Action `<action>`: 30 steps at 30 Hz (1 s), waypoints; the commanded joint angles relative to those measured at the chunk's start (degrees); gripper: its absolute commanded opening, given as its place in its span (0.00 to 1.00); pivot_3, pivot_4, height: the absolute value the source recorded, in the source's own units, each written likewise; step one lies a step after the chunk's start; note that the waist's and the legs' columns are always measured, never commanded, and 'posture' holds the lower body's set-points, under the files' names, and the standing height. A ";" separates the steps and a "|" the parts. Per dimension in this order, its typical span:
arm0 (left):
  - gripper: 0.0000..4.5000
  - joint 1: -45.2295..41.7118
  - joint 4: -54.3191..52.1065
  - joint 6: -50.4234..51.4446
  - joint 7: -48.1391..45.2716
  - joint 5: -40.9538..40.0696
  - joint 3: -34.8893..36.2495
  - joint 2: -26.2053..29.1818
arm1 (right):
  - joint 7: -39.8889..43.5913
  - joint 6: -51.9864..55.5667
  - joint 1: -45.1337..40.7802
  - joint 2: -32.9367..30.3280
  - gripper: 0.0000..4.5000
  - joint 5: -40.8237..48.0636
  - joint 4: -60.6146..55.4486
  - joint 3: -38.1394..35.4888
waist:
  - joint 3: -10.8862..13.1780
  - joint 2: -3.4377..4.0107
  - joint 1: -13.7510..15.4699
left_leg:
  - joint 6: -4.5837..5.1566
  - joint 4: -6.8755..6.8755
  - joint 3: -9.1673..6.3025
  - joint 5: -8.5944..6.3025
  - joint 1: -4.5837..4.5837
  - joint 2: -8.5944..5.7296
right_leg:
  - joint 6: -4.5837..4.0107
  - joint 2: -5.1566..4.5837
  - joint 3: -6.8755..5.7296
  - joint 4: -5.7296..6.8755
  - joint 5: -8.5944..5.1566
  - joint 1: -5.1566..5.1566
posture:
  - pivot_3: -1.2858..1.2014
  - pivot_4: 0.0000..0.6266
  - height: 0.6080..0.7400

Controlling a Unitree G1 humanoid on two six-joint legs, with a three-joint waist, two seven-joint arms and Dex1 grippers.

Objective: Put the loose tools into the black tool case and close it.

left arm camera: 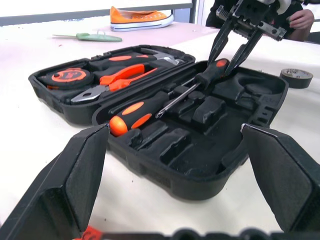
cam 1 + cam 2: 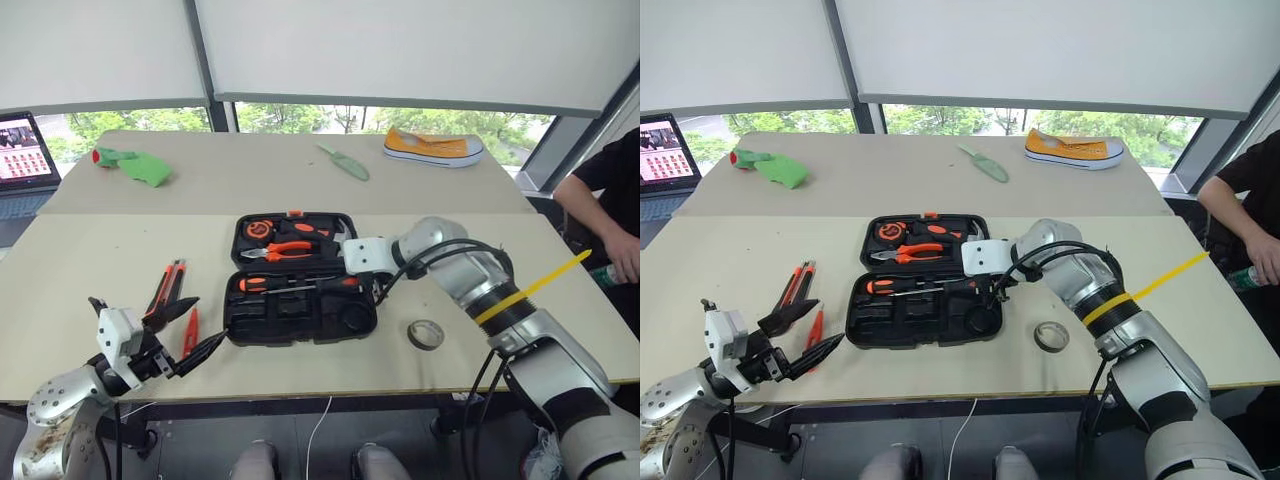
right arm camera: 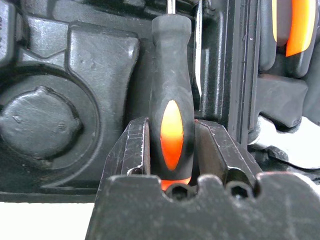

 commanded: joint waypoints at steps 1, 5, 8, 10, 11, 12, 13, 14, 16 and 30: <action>1.00 -1.22 0.50 -1.37 -0.62 -0.43 0.32 0.31 | -1.24 0.53 0.37 1.00 0.22 1.01 -0.90 -3.06 | 0.00 0.00 -0.05 | 0.00 0.00 0.00 0.00 0.00 0.00 | 0.00 0.00 0.00 0.00 0.00 0.00 | 0.52 0.24 1.00; 1.00 -1.98 1.89 -1.61 -1.31 -0.25 0.62 0.64 | 2.29 -8.16 -0.81 0.66 0.65 4.73 0.53 -5.18 | 0.00 0.00 -0.17 | 0.01 0.00 0.00 0.00 0.01 0.02 | 0.00 0.03 0.00 0.02 0.00 -0.02 | 0.52 0.24 1.00; 1.00 -1.75 2.34 -2.07 -1.50 -0.03 0.79 0.43 | 3.90 -16.10 -3.11 0.14 0.73 8.20 6.46 -8.80 | 0.00 0.00 -0.22 | 0.01 -0.03 0.00 0.00 0.01 0.02 | 0.01 0.04 0.00 0.00 0.00 0.00 | 0.52 0.24 1.00; 1.00 -1.55 2.38 -2.38 -1.53 0.02 0.83 0.25 | 5.85 -17.37 -3.83 0.27 0.73 10.52 9.20 -10.49 | 0.01 0.00 -0.23 | 0.01 -0.03 0.00 0.01 0.01 0.01 | 0.01 0.04 0.01 0.00 0.00 0.00 | 0.52 0.24 1.00; 1.00 -1.45 2.43 -2.60 -1.51 0.04 0.84 0.15 | 6.81 -14.28 -3.60 1.79 0.67 14.15 9.41 -12.76 | 0.00 0.00 -0.22 | 0.01 -0.03 0.00 0.01 0.01 0.01 | 0.01 0.04 0.01 0.00 0.00 0.00 | 0.52 0.24 1.00; 1.00 -1.29 2.46 -2.88 -1.41 0.07 0.83 -0.01 | 6.87 -11.76 -3.12 3.64 0.60 16.75 9.73 -14.41 | 0.00 0.00 -0.23 | 0.01 -0.03 0.00 0.01 0.02 0.02 | 0.01 0.05 0.01 0.00 0.00 0.01 | 0.52 0.24 1.00; 1.00 -1.17 2.49 -3.08 -1.33 0.07 0.81 -0.10 | 6.79 -10.09 -2.77 4.96 0.56 18.35 9.91 -15.53 | 0.00 0.00 -0.24 | 0.01 -0.03 -0.01 0.01 0.04 0.03 | 0.01 0.05 0.00 0.00 0.00 0.03 | 0.52 0.24 1.00; 1.00 -0.98 2.49 -3.30 -1.26 0.10 0.73 -0.21 | 6.38 -9.00 -2.20 6.26 0.48 18.83 10.22 -15.86 | 0.00 0.00 -0.43 | 0.01 -0.05 -0.01 0.01 0.06 0.03 | 0.00 0.05 0.01 0.01 0.00 0.04 | 0.52 0.24 1.00; 1.00 -0.71 2.51 -3.62 -1.14 0.19 0.56 -0.40 | 4.97 -9.70 -0.88 8.43 0.33 17.55 11.54 -14.93 | 0.00 -0.01 -0.66 | 0.01 -0.08 -0.01 0.01 0.08 0.07 | -0.03 0.11 0.02 0.03 0.00 0.03 | 0.52 0.24 1.00; 1.00 -0.09 3.18 -5.37 -0.10 1.74 0.56 -0.71 | -1.54 -11.08 1.81 14.68 0.00 8.96 26.24 -10.42 | -0.03 -0.01 -0.44 | -0.01 -0.17 -0.01 0.01 0.29 0.05 | -0.06 0.09 0.02 0.05 -0.01 0.16 | 0.52 0.24 1.00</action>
